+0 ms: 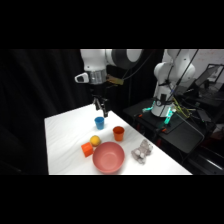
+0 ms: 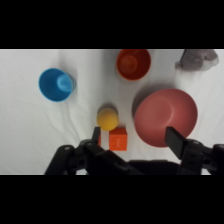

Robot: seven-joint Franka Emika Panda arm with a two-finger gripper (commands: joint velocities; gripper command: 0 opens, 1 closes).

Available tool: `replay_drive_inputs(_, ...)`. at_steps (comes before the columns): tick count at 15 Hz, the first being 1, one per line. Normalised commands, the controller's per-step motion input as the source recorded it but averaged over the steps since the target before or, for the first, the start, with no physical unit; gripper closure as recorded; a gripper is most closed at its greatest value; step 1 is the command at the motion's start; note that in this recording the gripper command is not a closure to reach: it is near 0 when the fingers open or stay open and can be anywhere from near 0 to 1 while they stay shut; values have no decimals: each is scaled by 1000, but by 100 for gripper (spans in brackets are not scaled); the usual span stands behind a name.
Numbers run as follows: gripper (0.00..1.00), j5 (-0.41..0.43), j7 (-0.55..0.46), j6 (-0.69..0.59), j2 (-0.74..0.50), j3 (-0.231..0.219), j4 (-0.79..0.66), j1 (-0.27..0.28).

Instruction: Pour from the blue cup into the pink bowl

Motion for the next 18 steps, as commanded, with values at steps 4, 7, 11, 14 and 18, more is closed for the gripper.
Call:
replay_drive_inputs(4, 0, 1, -5, -43, -7, 25, 15, -23)
replay_drive_inputs(7, 0, -25, 20, -35, -49, 22, 2, -21)
replay_drive_inputs(11, 0, -13, -10, -39, -91, -28, -28, -73)
replay_drive_inputs(14, 0, 89, -88, 35, -146, -88, -103, -141)
replay_drive_inputs(18, 0, 229, -138, 289, -152, -98, -217, -150)
